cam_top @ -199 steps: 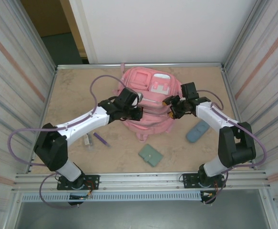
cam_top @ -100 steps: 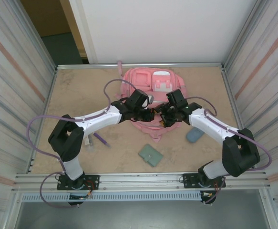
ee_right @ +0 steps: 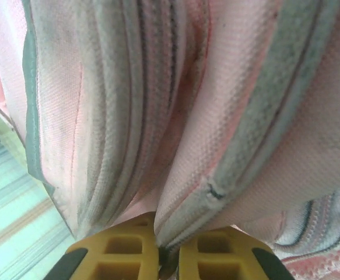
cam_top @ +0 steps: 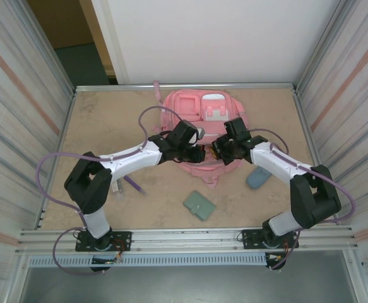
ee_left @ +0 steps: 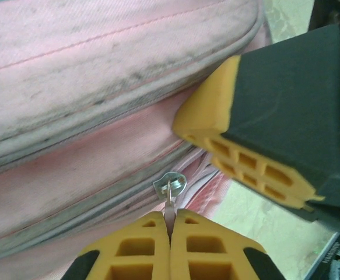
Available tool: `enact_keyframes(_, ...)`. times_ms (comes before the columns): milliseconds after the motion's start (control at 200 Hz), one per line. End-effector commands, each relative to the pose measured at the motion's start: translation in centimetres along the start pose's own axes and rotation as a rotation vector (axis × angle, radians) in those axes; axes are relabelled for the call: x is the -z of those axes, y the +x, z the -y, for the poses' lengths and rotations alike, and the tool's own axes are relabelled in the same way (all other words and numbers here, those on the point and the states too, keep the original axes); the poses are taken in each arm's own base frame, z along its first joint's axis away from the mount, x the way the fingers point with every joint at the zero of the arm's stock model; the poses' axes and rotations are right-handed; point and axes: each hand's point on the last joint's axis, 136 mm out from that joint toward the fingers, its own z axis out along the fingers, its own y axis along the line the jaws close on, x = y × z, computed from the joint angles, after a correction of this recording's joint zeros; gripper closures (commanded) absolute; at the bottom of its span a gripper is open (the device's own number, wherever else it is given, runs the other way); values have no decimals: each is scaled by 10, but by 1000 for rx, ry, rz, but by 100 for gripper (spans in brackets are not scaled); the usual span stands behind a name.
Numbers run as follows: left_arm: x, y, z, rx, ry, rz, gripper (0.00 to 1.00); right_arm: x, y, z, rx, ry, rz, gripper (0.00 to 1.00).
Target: Pack books, pencil case, and school supplies into a backpack
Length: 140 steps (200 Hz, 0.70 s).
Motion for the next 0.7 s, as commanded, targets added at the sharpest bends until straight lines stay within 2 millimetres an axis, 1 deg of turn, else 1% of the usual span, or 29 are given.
enact_keyframes(0, 26, -9, -13, -45, -72, 56, 100, 8, -19, 6, 9, 15, 49, 98)
enact_keyframes(40, 29, -8, -28, -46, -119, 57, 100, 12, -23, 5, 14, 7, 57, 98)
enact_keyframes(115, 39, -8, -64, -16, -221, 73, 100, 16, -32, 5, 20, -1, 69, 99)
enact_keyframes(210, 55, -12, -101, 56, -265, 106, 100, 20, -39, 1, 11, -16, 47, 98)
enact_keyframes(291, 68, -14, -117, 81, -271, 130, 100, 20, -46, -2, 31, -24, 44, 96)
enact_keyframes(346, 73, -12, -131, 65, -344, 133, 100, 17, -49, -6, 59, -28, 38, 94)
enact_keyframes(386, 75, -10, -136, 57, -377, 120, 100, 11, -50, -9, 77, -27, 16, 94)
enact_keyframes(431, 75, -10, -135, 57, -375, 108, 100, 3, -48, -14, 89, -31, -36, 93)
enact_keyframes(456, 74, -11, -131, 61, -351, 106, 100, -1, -48, -17, 88, -35, -60, 91)
enact_keyframes(521, 69, -14, -108, 52, -238, 112, 100, -12, -44, -25, 91, -62, -123, 82)
enact_keyframes(561, 66, -15, -96, 42, -186, 117, 100, -18, -44, -29, 94, -74, -141, 79)
enact_keyframes(621, 61, -14, -79, 20, -138, 117, 100, -24, -44, -34, 99, -75, -160, 75)
enact_keyframes(697, 61, -15, -59, 1, -95, 123, 100, -31, -46, -44, 123, -83, -166, 70)
